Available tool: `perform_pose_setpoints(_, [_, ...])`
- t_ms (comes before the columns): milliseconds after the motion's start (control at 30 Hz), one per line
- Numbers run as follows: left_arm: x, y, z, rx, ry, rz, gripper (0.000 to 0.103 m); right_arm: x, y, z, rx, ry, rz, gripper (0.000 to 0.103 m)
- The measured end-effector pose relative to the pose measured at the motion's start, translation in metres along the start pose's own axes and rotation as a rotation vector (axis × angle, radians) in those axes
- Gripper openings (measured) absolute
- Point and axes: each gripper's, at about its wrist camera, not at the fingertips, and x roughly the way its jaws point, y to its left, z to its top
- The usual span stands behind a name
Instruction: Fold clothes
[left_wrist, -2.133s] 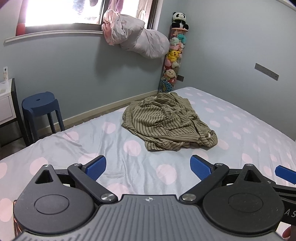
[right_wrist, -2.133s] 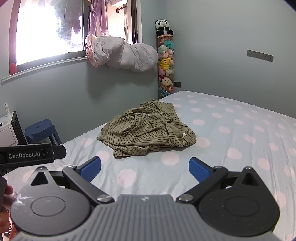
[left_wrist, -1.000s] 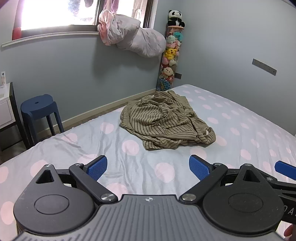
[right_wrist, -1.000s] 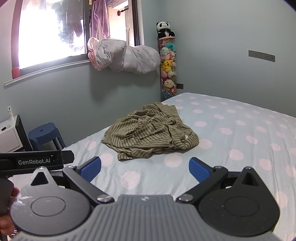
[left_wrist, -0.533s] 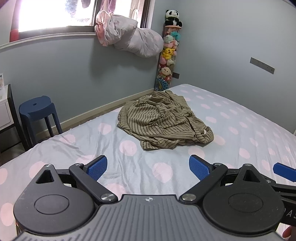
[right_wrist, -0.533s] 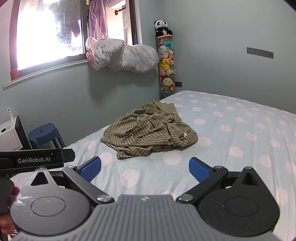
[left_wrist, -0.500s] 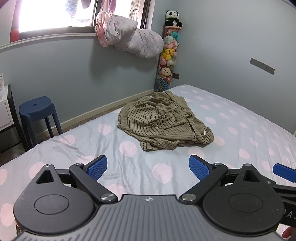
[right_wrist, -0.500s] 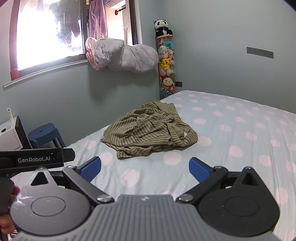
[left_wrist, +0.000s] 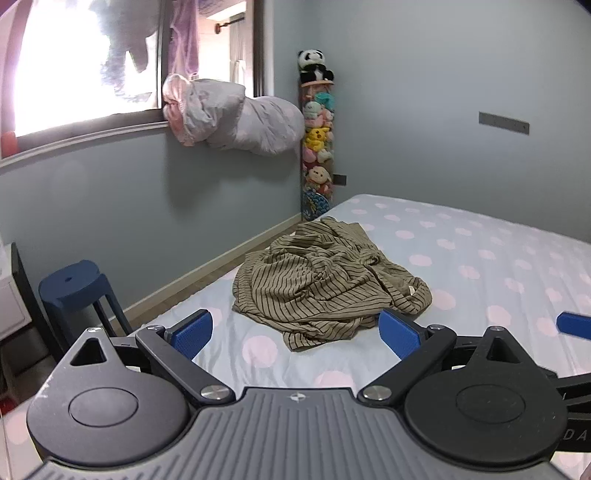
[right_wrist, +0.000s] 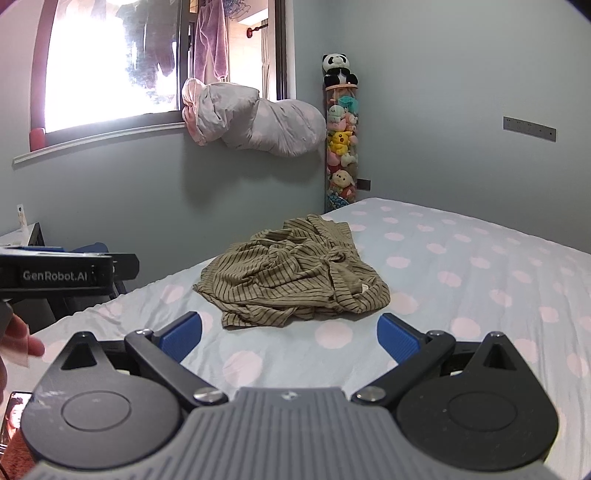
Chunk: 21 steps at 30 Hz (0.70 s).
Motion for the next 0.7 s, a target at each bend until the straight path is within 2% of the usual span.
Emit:
perform_pose_setpoints(100, [0.015, -0.005, 0.004, 0.020, 0.023, -0.007, 0.095, 0.006, -0.006, 0.002, -0.015, -0.030, -0.017, 0.102])
perform_pose_setpoints(167, [0.026, -0.006, 0.004, 0.024, 0.040, -0.005, 0.078, 0.013, -0.011, 0.004, -0.021, -0.038, -0.015, 0.102])
perform_pose_setpoints(267, [0.044, -0.009, 0.004, 0.039, 0.054, 0.003, 0.077, 0.030, -0.017, 0.006, -0.042, -0.041, -0.017, 0.102])
perform_pose_setpoints(400, [0.067, -0.011, 0.004, 0.014, 0.054, -0.024, 0.077, 0.055, -0.026, 0.006, -0.043, -0.036, -0.001, 0.102])
perform_pose_setpoints(533, [0.093, -0.010, 0.000, -0.027, 0.031, -0.053, 0.077, 0.094, -0.039, 0.006, 0.034, 0.036, 0.038, 0.102])
perform_pose_setpoints(600, [0.111, -0.007, -0.001, -0.060, 0.059, -0.078, 0.077, 0.110, -0.048, 0.004, 0.096, 0.057, 0.046, 0.102])
perform_pose_setpoints(700, [0.134, -0.008, -0.004, -0.033, 0.080, -0.060, 0.077, 0.136, -0.059, 0.001, 0.157, 0.078, 0.037, 0.102])
